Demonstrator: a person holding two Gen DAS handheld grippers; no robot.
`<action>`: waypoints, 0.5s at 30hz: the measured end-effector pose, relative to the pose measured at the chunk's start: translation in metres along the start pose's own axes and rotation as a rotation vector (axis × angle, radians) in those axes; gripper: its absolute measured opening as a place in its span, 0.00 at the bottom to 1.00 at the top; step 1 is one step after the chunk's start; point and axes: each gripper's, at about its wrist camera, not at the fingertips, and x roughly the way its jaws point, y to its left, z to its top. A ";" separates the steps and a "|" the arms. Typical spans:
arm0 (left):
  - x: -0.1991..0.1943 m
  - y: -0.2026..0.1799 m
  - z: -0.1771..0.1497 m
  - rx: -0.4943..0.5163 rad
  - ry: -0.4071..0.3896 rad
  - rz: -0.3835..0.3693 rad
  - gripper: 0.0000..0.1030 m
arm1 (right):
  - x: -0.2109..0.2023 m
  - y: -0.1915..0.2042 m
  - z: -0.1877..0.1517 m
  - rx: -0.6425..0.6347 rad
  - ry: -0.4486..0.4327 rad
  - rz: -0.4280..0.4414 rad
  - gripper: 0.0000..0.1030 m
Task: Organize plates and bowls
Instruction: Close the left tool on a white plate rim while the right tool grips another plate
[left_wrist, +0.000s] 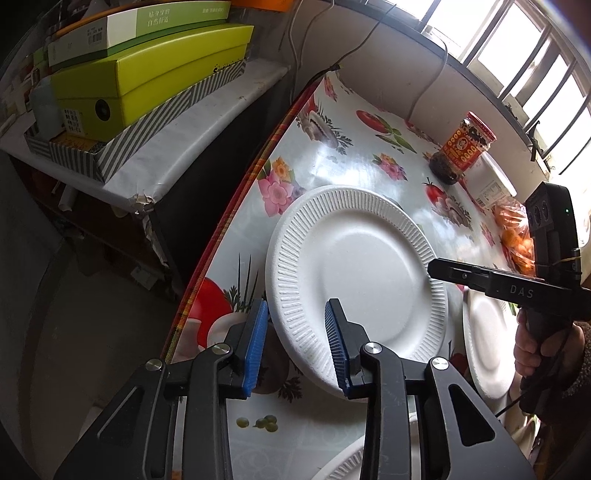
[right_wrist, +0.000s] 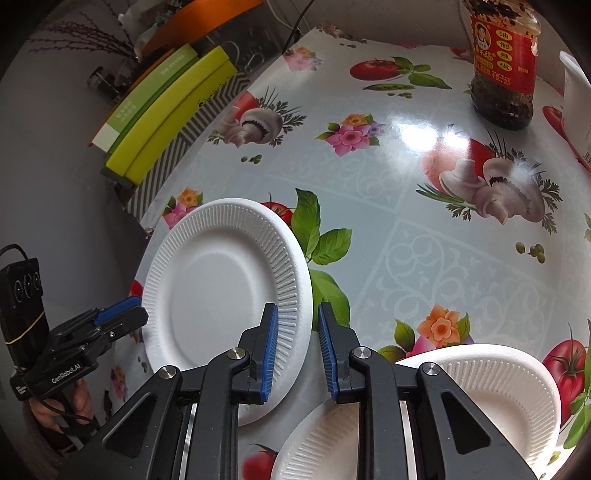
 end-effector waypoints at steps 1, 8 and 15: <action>0.000 0.000 0.000 -0.003 0.001 0.002 0.31 | 0.000 0.000 0.000 -0.001 0.001 -0.001 0.21; 0.003 0.001 -0.001 -0.006 -0.002 0.031 0.24 | 0.001 0.001 -0.001 0.002 0.002 0.006 0.20; 0.002 0.000 -0.002 -0.003 -0.010 0.050 0.23 | 0.000 0.001 -0.003 0.012 0.002 0.002 0.20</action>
